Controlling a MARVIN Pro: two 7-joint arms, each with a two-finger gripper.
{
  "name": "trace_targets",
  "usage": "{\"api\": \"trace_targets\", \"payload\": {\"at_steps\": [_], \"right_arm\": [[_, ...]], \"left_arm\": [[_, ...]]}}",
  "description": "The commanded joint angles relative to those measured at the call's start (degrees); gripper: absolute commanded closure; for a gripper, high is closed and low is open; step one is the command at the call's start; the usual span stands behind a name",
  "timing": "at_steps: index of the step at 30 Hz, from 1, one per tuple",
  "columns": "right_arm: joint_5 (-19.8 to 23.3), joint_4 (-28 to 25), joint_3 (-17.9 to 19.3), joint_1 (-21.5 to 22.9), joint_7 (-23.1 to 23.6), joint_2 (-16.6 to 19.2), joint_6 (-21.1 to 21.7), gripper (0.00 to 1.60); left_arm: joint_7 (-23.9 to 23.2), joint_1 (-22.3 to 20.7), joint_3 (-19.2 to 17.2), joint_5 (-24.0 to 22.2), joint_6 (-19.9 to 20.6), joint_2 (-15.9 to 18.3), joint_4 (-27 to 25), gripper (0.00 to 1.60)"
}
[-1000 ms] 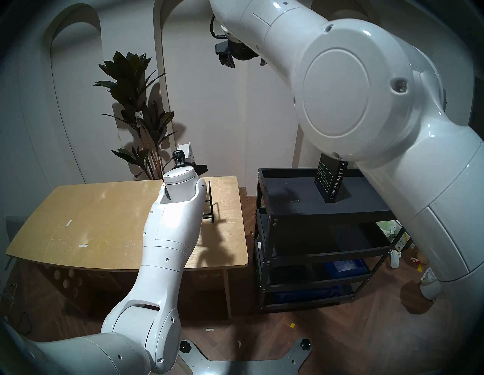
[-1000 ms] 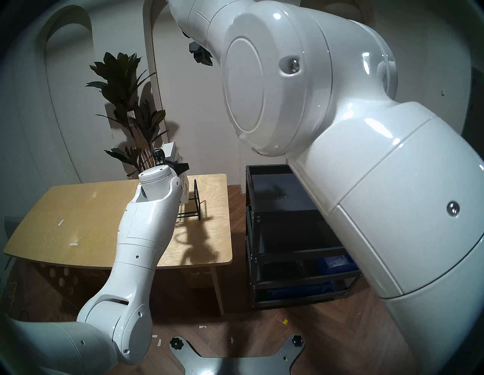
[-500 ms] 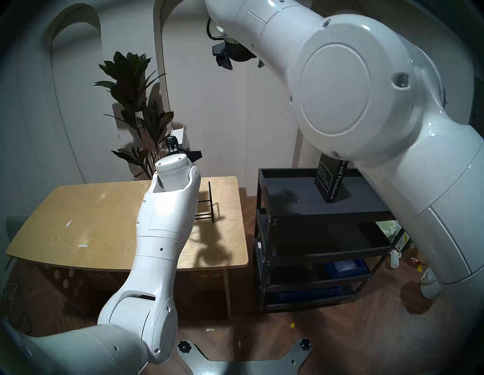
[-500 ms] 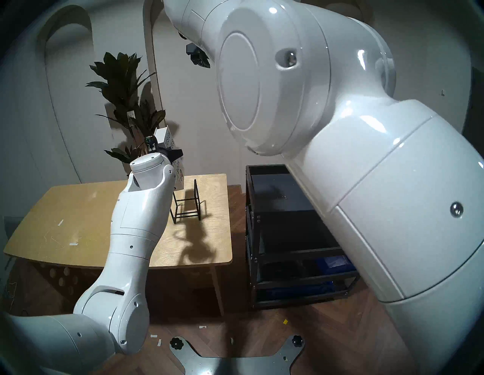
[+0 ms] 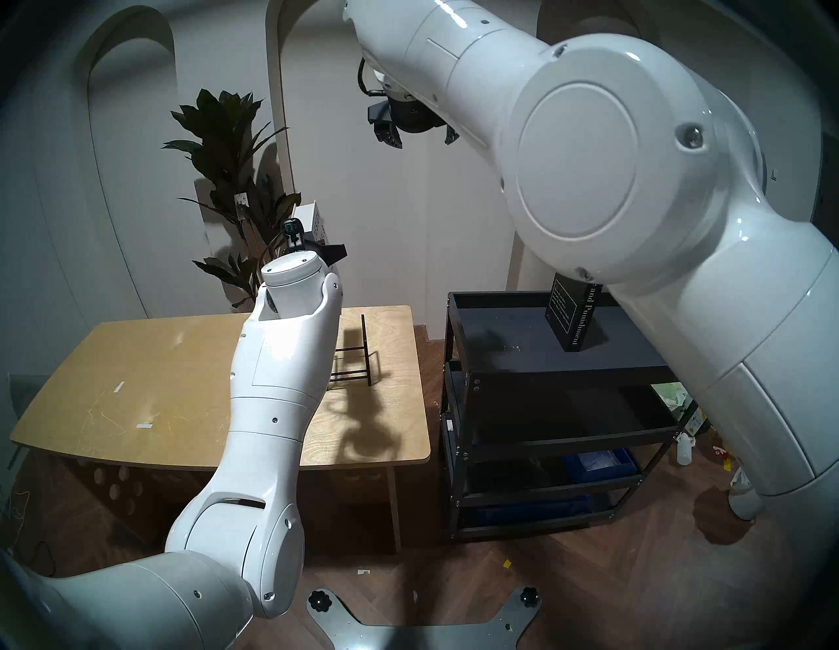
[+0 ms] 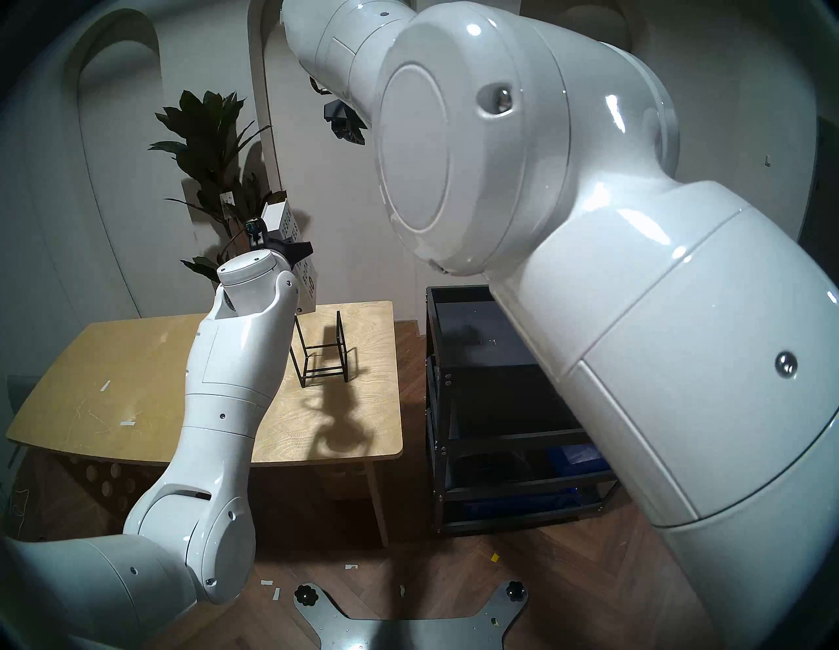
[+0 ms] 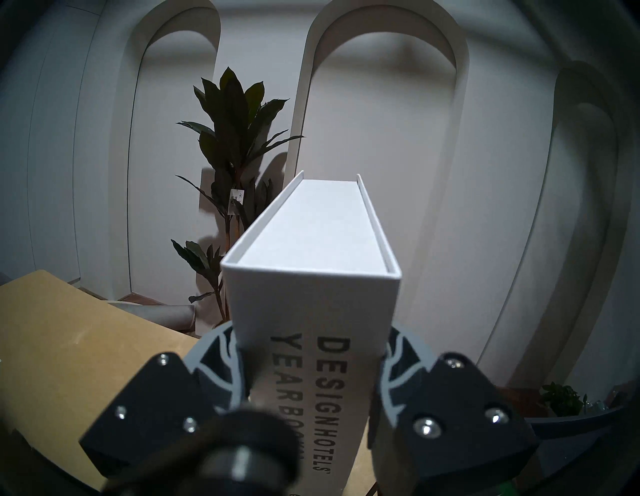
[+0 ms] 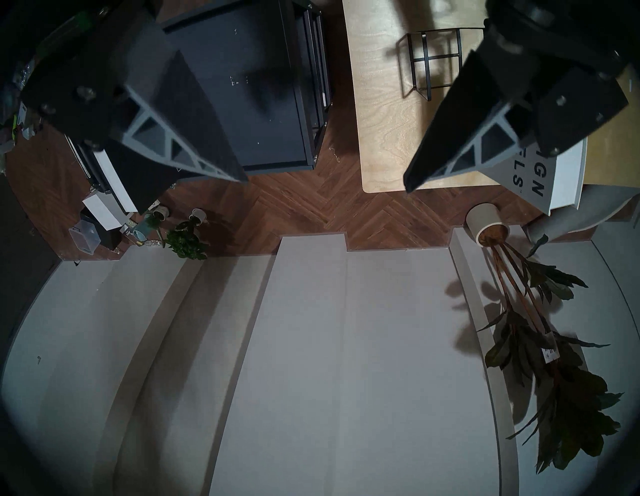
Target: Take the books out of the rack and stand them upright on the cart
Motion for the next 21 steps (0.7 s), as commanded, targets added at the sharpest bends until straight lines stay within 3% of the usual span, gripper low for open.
{"api": "trace_targets", "payload": {"at_steps": [1, 21], "right_arm": [[0.13, 0.62, 0.35, -0.20, -1.11, 1.91, -0.14, 0.00], [1.55, 0.98, 2.75, 0.09, -0.78, 7.27, -0.14, 0.00]], "left_arm": [[-0.69, -3.19, 0.35, 0.14, -1.02, 0.15, -1.27, 1.60], [-2.27, -4.28, -0.15, 0.08, -1.12, 2.02, -0.66, 1.60]]}}
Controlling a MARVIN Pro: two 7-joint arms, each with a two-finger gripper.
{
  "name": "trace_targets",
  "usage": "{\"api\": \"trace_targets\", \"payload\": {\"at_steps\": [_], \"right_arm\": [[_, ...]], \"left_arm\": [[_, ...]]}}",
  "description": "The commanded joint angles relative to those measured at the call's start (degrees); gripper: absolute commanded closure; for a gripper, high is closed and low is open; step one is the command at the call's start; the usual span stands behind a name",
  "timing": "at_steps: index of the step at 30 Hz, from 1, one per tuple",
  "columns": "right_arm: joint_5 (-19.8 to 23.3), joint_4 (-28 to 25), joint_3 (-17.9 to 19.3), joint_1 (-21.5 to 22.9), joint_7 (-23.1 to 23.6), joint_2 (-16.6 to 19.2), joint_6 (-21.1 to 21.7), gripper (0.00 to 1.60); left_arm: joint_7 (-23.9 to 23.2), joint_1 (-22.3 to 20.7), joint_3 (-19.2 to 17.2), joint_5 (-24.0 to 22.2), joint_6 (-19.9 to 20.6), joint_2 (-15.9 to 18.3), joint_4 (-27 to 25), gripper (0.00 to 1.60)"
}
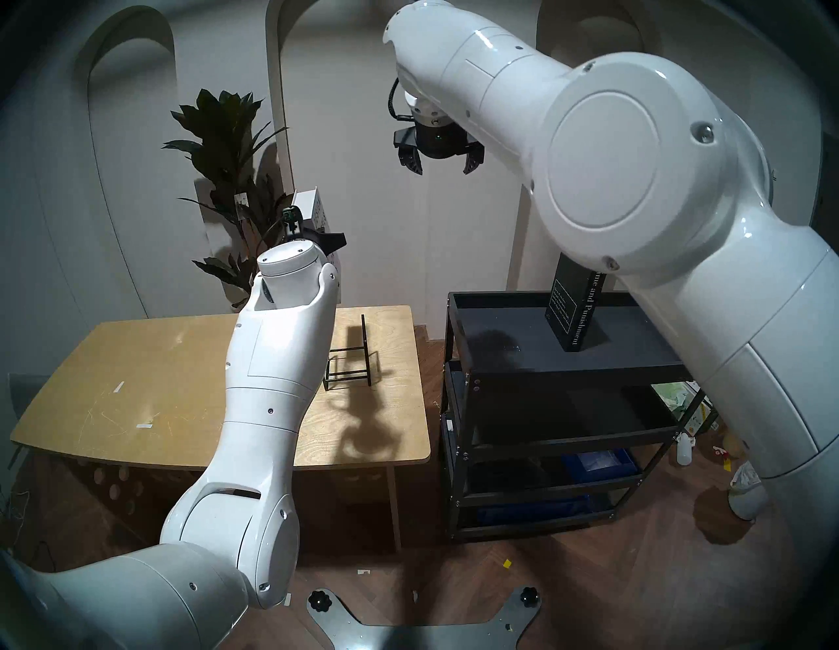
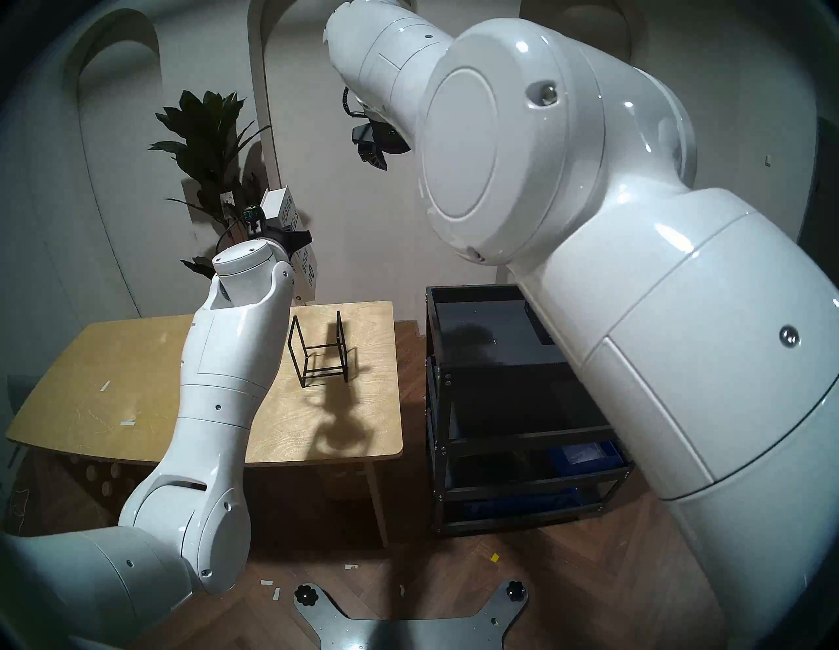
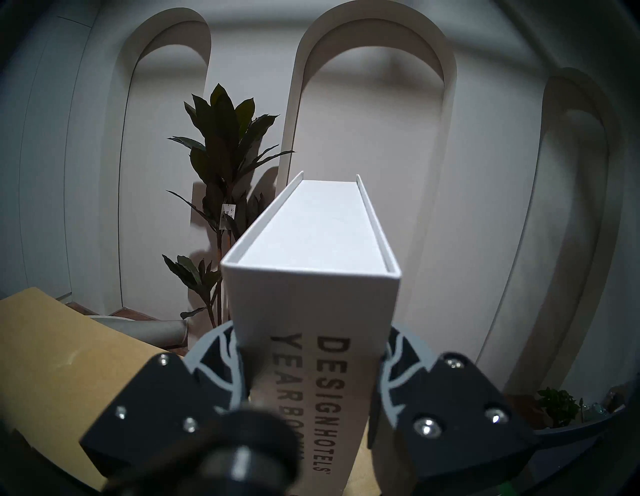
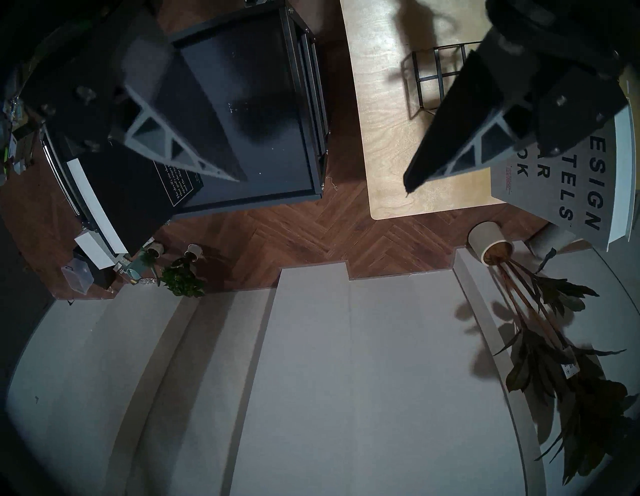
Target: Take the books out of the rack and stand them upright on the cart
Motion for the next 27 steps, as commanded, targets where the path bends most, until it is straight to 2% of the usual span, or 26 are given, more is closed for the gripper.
{"api": "trace_targets", "payload": {"at_steps": [1, 17, 27], "right_arm": [[0.06, -0.92, 0.24, 0.89, -0.80, 2.57, -0.13, 0.00], [0.56, -0.92, 1.47, -0.15, -0.90, 5.76, -0.13, 0.00], [0.51, -0.92, 1.77, -5.25, -0.63, 7.43, -0.13, 0.00]], "left_arm": [[-0.53, -2.80, -0.57, 0.07, -0.77, 0.89, -0.98, 1.60], [-1.88, -3.18, -1.53, -0.03, -0.77, 1.75, -0.28, 1.60], [-2.93, -3.46, -1.54, -0.09, -0.83, 1.85, 0.41, 1.60]]}}
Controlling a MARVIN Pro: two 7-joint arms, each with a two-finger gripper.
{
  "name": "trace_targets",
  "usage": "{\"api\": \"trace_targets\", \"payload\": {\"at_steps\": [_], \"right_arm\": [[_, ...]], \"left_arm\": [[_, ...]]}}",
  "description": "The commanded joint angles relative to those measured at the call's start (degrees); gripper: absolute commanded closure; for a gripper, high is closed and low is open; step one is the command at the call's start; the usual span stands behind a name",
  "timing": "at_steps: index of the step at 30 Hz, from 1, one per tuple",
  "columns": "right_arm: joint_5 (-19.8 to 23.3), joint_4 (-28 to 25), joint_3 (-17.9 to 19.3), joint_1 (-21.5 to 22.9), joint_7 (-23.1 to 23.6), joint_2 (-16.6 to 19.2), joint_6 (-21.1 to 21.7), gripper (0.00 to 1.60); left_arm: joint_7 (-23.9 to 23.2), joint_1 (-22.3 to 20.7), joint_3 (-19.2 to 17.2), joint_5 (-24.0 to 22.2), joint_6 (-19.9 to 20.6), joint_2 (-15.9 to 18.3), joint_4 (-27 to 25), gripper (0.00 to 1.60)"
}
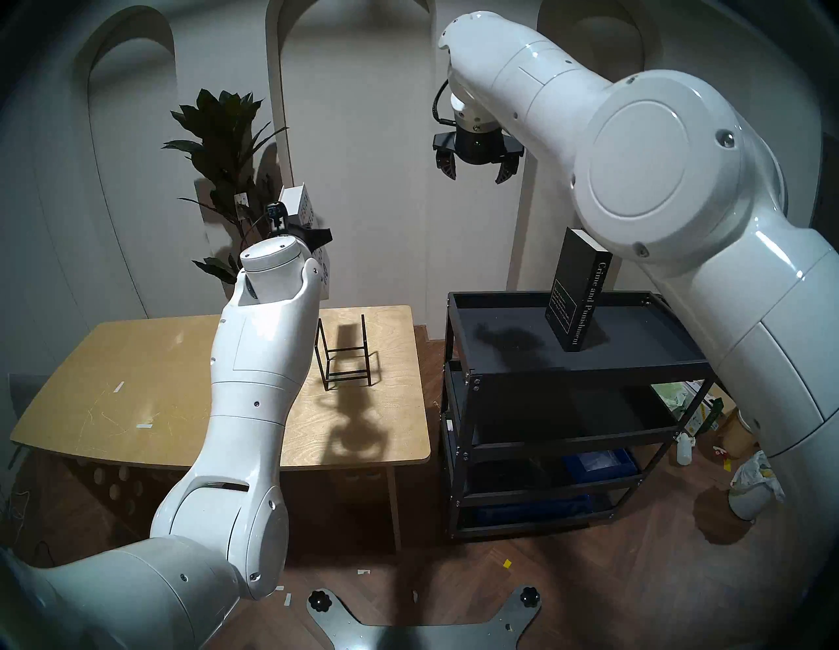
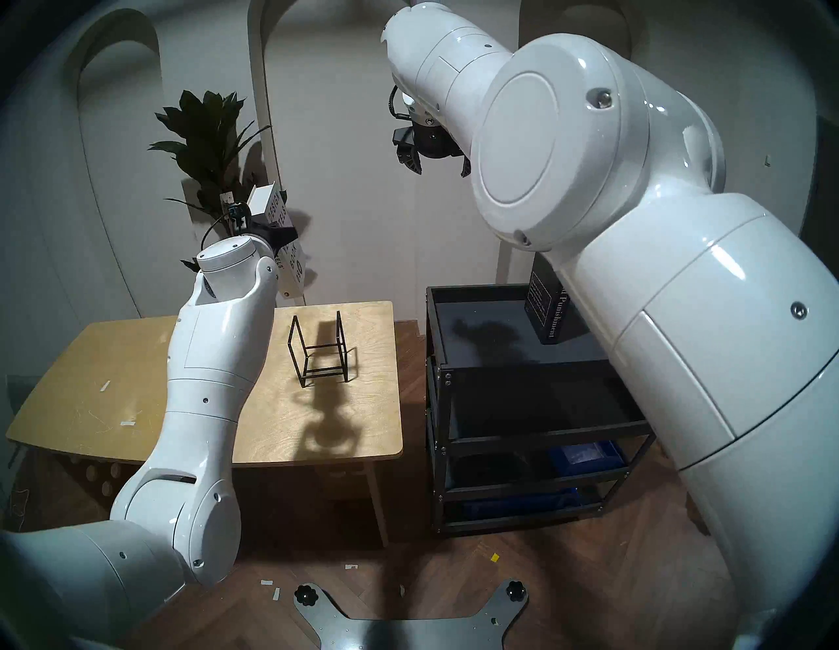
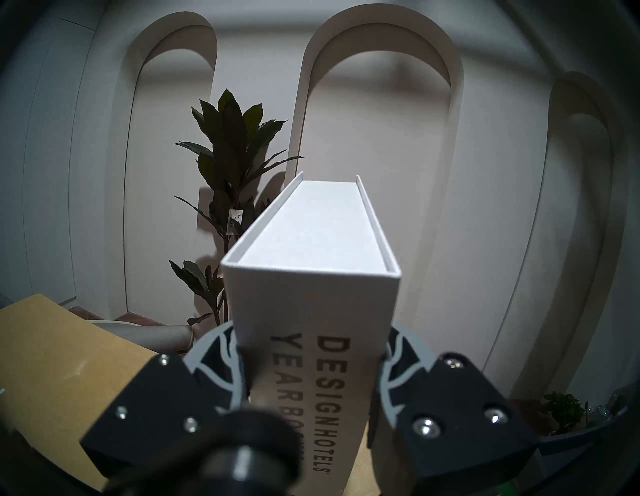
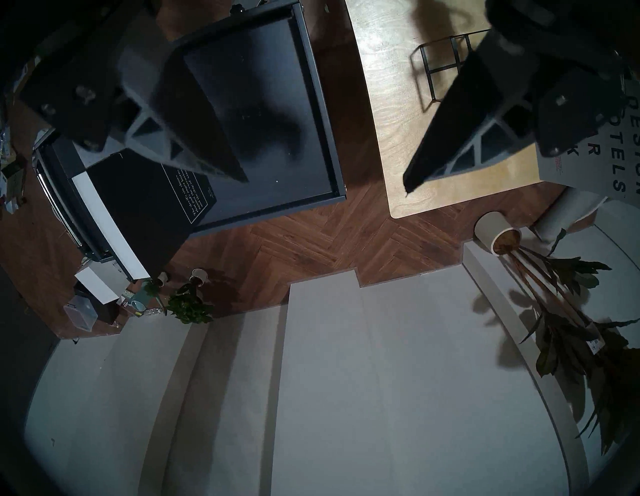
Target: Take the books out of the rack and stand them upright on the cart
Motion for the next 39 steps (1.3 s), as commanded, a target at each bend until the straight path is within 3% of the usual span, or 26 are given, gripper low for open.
{"api": "trace_targets", "payload": {"at_steps": [1, 17, 39], "right_arm": [[-0.27, -0.87, -0.15, -3.38, -0.59, 1.81, -0.13, 0.00], [-0.36, -0.87, 0.16, -10.64, -0.23, 3.78, -0.13, 0.00], [-1.36, -0.87, -1.50, -10.56, 2.74, -0.75, -0.13, 0.00]], "left_arm": [[-0.82, -2.55, 0.36, -0.08, -0.77, 0.00, -0.76, 1.60], [-2.83, -3.76, 1.83, -0.10, -1.08, 0.04, -0.11, 1.60], [-5.66, -5.70, 2.77, -0.08, -1.97, 1.17, 2.65, 1.60]]}}
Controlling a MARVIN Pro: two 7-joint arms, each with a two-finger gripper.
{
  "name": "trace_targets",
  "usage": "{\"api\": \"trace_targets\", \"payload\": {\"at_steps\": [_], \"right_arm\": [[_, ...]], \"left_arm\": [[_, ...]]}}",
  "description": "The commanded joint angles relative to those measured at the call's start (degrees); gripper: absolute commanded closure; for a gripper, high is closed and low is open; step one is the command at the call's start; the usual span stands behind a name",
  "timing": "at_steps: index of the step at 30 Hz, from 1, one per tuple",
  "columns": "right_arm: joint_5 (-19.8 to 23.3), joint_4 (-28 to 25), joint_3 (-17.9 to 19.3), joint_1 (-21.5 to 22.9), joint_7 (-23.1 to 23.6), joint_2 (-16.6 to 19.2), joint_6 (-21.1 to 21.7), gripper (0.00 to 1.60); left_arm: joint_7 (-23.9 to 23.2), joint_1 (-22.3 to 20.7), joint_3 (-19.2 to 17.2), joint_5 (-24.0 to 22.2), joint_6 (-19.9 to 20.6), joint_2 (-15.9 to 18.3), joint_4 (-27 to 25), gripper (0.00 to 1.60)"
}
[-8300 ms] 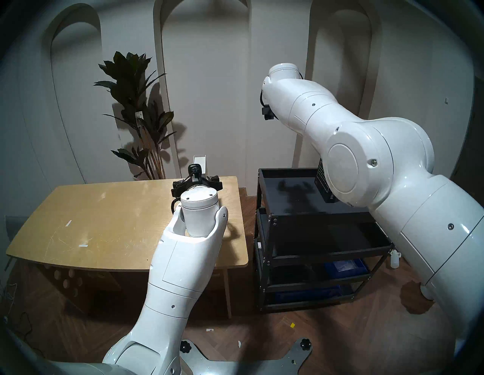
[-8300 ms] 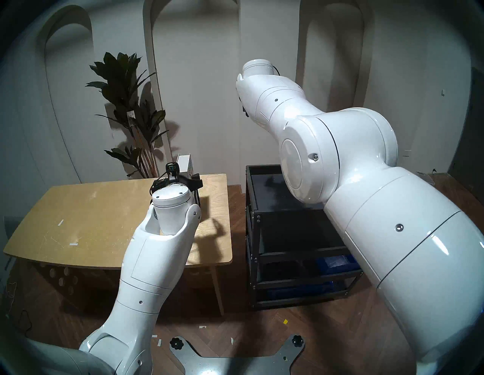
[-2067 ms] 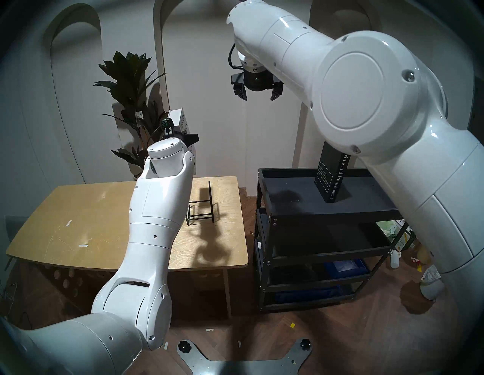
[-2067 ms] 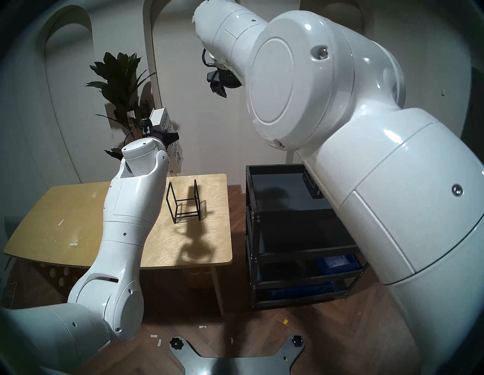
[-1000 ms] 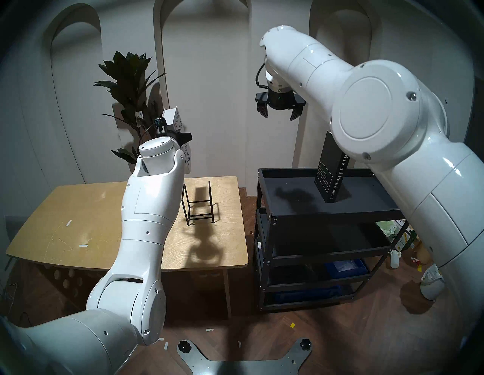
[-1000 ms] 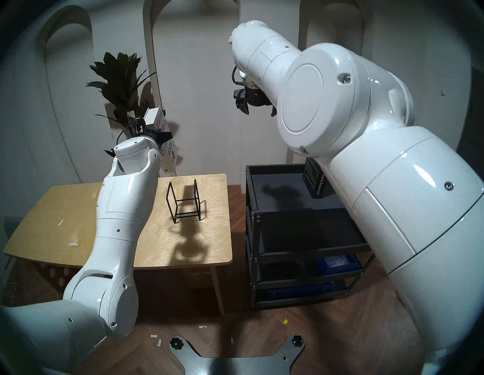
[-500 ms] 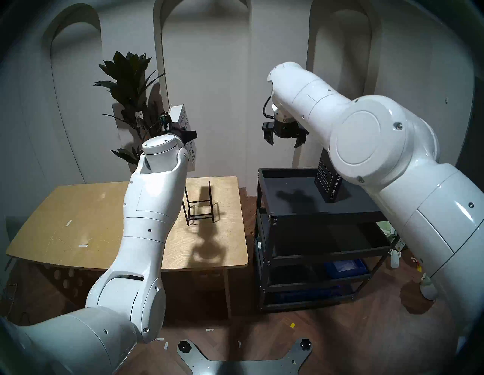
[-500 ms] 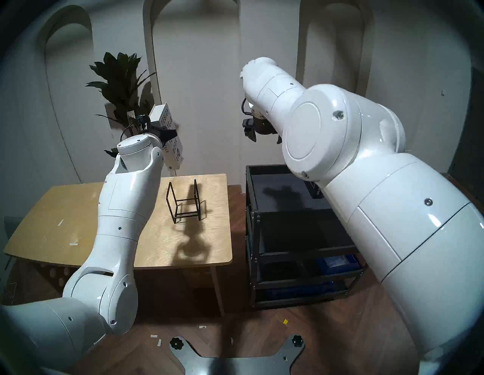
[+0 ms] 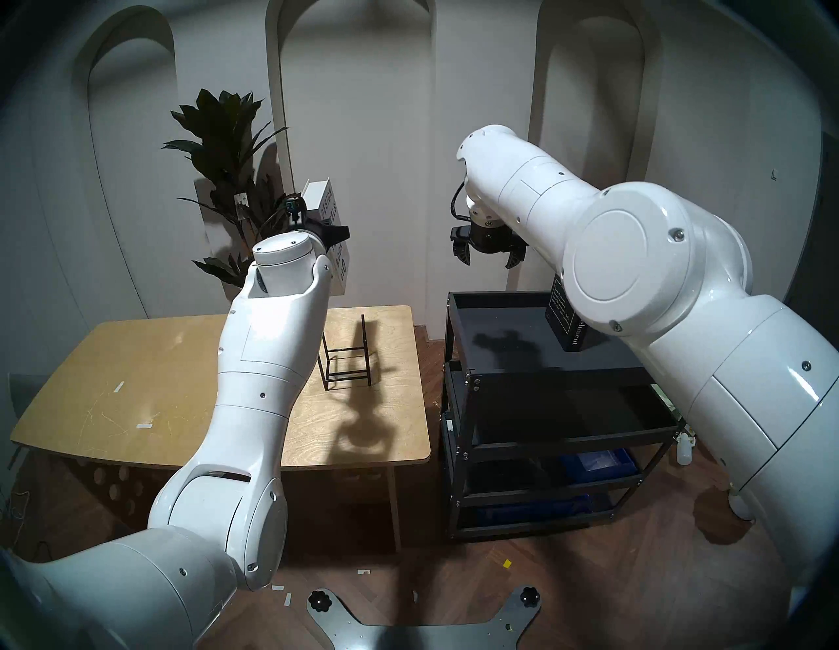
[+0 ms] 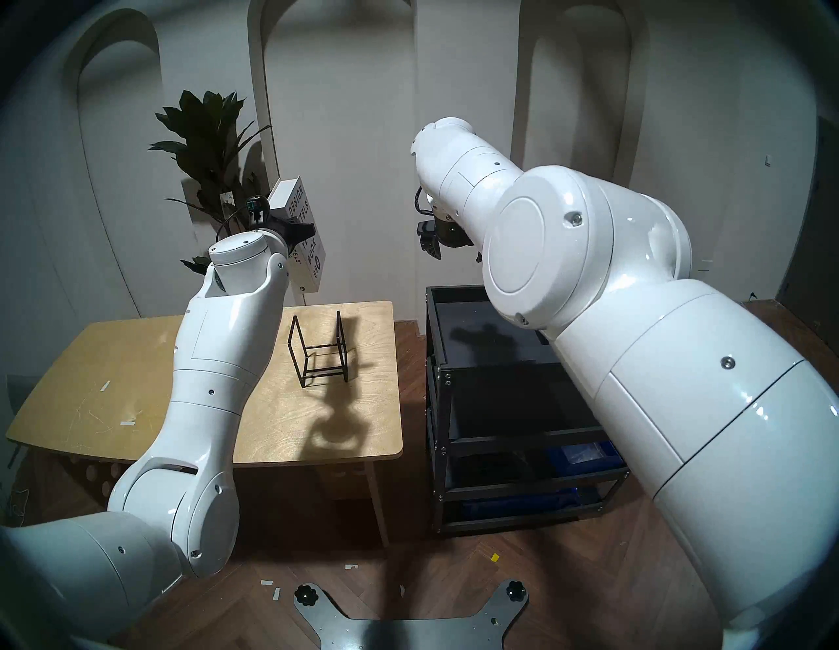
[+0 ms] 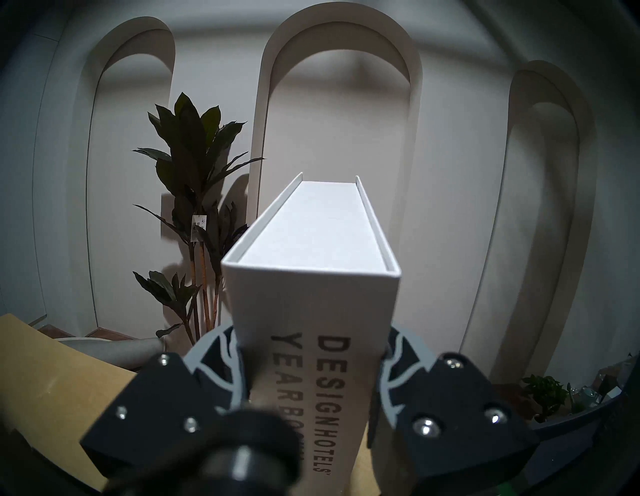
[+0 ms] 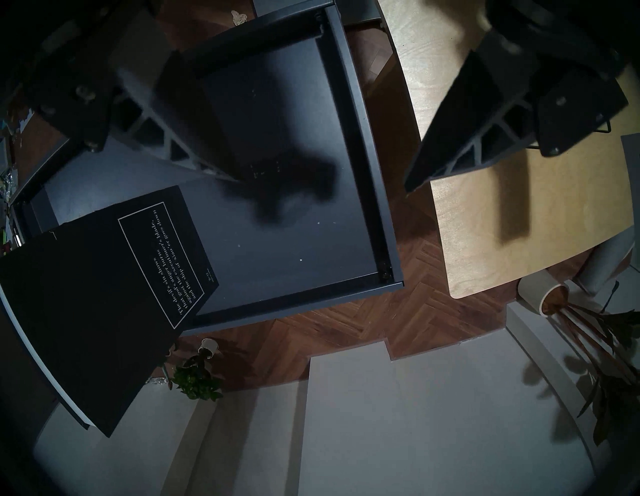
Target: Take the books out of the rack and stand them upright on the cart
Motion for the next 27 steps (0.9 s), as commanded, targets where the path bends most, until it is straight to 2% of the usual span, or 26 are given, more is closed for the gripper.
{"api": "trace_targets", "payload": {"at_steps": [1, 12, 27], "right_arm": [[-0.32, -0.99, -0.63, 1.59, 1.15, -2.27, -0.13, 0.00], [-1.56, -0.99, -2.34, 0.63, 2.97, -3.05, -0.13, 0.00], [-2.52, -1.58, -3.86, 0.57, 7.66, -0.76, -0.13, 0.00]], "left_arm": [[-0.93, -3.34, -0.32, -0.05, -1.22, 0.65, -0.16, 1.60], [-2.10, -3.79, -0.49, 0.01, -1.51, 1.39, 1.79, 1.60], [-3.94, -4.80, 0.50, 0.05, -1.83, 1.01, 4.01, 1.60]]}}
